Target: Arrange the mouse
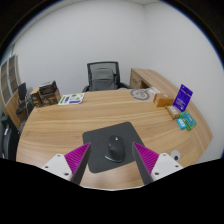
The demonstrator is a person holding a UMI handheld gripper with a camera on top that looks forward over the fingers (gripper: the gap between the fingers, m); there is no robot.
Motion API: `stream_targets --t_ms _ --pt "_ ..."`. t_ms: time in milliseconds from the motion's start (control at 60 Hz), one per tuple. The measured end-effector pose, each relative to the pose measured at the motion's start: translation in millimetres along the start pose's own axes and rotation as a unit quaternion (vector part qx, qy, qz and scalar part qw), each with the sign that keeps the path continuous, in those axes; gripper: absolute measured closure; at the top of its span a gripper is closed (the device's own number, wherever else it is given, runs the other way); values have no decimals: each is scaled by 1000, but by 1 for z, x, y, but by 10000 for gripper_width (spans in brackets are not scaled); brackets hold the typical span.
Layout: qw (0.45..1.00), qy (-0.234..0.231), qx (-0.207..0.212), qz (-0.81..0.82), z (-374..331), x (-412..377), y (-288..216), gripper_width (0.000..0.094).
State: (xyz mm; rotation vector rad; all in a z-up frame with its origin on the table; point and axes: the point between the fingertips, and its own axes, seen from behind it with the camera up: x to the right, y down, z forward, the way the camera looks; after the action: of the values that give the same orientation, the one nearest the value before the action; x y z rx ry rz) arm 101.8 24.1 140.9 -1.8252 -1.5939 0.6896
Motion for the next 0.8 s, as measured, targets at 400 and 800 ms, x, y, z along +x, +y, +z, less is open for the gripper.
stream_targets --t_ms 400,800 --pt "999 12 32 -13 -218 -18 16 84" --pt "999 16 41 -5 -252 -20 33 83"
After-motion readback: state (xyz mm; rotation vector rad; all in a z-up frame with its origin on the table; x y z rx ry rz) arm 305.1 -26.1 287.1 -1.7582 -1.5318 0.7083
